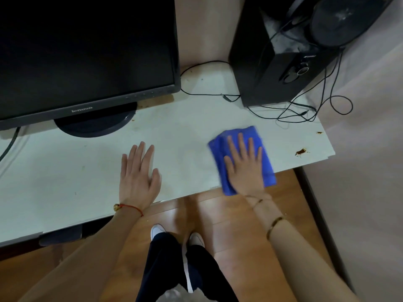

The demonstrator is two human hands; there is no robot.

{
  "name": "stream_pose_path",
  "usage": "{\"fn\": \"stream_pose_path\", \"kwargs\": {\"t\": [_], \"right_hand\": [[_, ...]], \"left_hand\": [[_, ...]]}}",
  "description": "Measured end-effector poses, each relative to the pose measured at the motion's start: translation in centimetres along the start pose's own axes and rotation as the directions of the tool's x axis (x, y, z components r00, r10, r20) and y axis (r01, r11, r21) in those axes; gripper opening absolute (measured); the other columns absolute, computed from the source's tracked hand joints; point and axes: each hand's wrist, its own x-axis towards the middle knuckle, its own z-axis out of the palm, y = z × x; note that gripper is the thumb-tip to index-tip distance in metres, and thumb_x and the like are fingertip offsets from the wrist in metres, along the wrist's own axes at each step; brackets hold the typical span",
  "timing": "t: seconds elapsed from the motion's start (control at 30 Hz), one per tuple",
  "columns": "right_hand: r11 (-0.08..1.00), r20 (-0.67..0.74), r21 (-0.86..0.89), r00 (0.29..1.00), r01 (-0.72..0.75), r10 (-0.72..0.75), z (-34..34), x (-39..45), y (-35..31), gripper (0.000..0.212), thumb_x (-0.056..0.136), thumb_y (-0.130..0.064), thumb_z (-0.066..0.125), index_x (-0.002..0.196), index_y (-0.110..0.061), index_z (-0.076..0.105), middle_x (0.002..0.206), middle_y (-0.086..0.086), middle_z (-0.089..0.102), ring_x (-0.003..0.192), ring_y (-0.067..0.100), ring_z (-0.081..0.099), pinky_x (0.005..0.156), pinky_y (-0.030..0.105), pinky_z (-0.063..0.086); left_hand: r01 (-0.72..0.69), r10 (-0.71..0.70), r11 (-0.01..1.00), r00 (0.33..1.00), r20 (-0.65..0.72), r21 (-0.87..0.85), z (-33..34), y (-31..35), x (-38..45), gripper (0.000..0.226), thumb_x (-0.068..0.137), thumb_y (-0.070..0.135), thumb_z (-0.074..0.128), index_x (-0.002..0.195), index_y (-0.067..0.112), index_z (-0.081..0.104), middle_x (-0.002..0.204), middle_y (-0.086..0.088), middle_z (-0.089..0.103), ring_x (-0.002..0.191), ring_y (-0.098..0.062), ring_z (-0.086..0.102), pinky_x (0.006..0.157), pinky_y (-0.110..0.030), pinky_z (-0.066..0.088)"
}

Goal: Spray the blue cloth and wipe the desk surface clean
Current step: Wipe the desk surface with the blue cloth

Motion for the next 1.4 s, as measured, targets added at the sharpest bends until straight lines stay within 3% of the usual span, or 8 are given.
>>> {"fn": "stream_pose_path", "kwargs": {"t": [0.17, 0.3, 0.43, 0.67, 0.93, 1.17, 1.33, 1.4], "right_hand": [[0.946, 0.089, -0.031, 0.943, 0.323, -0.319, 1.0, -4.9, -0.5, 0.058, 0.103, -0.051, 0.019, 0.156, -0.031, 0.009, 0.164, -0.002, 0.007, 0.151, 0.028, 0.002, 0.122, 0.050, 0.004], [0.991, 0.065, -0.012, 0.989, 0.135, -0.134, -1.0, -2.0, 5.6, 0.060, 0.099, -0.054, 0.015, 0.155, -0.034, 0.009, 0.164, -0.003, 0.006, 0.151, 0.026, 0.001, 0.122, 0.045, -0.002], [1.000, 0.020, -0.006, 1.000, 0.003, -0.003, -1.5, 3.3, 3.1, 0.065, 0.096, -0.055, 0.009, 0.156, -0.031, 0.009, 0.163, 0.003, 0.011, 0.150, 0.033, 0.005, 0.121, 0.050, 0.000], [0.925, 0.110, 0.014, 0.919, 0.380, -0.379, 0.7, -2.1, -2.4, 0.058, 0.102, -0.051, 0.017, 0.156, -0.031, 0.010, 0.164, -0.003, 0.004, 0.151, 0.027, -0.002, 0.121, 0.048, -0.002], [0.999, 0.009, 0.050, 1.000, -0.012, 0.012, -1.1, -1.7, 6.6, 0.060, 0.099, -0.052, 0.015, 0.155, -0.033, 0.009, 0.163, -0.003, 0.006, 0.151, 0.023, 0.000, 0.122, 0.047, -0.001], [0.987, 0.083, 0.010, 0.983, 0.163, -0.164, -0.6, -5.6, 5.7, 0.057, 0.101, -0.049, 0.012, 0.155, -0.033, 0.008, 0.163, -0.006, 0.005, 0.151, 0.022, -0.001, 0.122, 0.048, 0.002], [0.999, 0.009, 0.042, 1.000, 0.004, -0.004, -1.1, 0.1, 4.0, 0.061, 0.097, -0.050, 0.009, 0.155, -0.032, 0.010, 0.163, -0.002, 0.008, 0.151, 0.026, 0.001, 0.121, 0.045, -0.006], [0.998, 0.016, 0.030, 0.998, 0.058, -0.059, -0.4, -0.8, 1.0, 0.060, 0.098, -0.048, 0.012, 0.156, -0.030, 0.012, 0.163, 0.000, 0.009, 0.151, 0.029, 0.003, 0.121, 0.047, -0.004]], "left_hand": [[0.015, -0.015, 1.000, 1.000, 0.012, 0.019, 0.0, -0.2, 0.1, 0.065, 0.094, 0.035, 0.032, 0.156, 0.019, 0.023, 0.166, -0.008, 0.015, 0.154, -0.024, 0.005, 0.125, -0.046, 0.003], [0.032, -0.032, 0.999, 0.999, 0.019, 0.011, 0.0, 0.0, 0.1, 0.065, 0.093, 0.035, 0.034, 0.156, 0.019, 0.024, 0.166, -0.007, 0.016, 0.154, -0.022, 0.004, 0.125, -0.046, 0.002], [0.042, -0.042, 0.999, 0.999, 0.015, 0.015, 0.0, 0.1, 0.2, 0.065, 0.093, 0.035, 0.033, 0.156, 0.019, 0.024, 0.166, -0.007, 0.015, 0.154, -0.022, 0.002, 0.125, -0.045, 0.001], [0.038, -0.038, 0.999, 0.999, 0.017, 0.007, 0.1, 0.0, 0.2, 0.066, 0.092, 0.034, 0.034, 0.156, 0.019, 0.026, 0.166, -0.006, 0.016, 0.154, -0.022, 0.004, 0.125, -0.045, 0.002], [0.045, -0.045, 0.999, 0.999, 0.030, 0.001, 0.0, 0.0, 0.2, 0.065, 0.093, 0.035, 0.034, 0.156, 0.021, 0.023, 0.166, -0.004, 0.014, 0.154, -0.019, 0.001, 0.125, -0.044, 0.000], [0.049, -0.049, 0.999, 0.999, 0.021, 0.006, 0.1, 0.1, 0.1, 0.065, 0.094, 0.034, 0.034, 0.157, 0.022, 0.022, 0.167, -0.004, 0.013, 0.154, -0.018, 0.000, 0.125, -0.042, -0.002], [0.052, -0.052, 0.999, 0.998, 0.023, 0.018, 0.1, 0.2, 0.0, 0.065, 0.094, 0.035, 0.033, 0.157, 0.022, 0.021, 0.167, -0.003, 0.011, 0.154, -0.018, -0.001, 0.125, -0.042, -0.002], [0.051, -0.052, 0.999, 0.998, 0.030, 0.017, 0.1, 0.1, 0.1, 0.066, 0.094, 0.035, 0.033, 0.157, 0.022, 0.021, 0.167, -0.003, 0.010, 0.154, -0.018, -0.001, 0.125, -0.042, -0.002]]}}
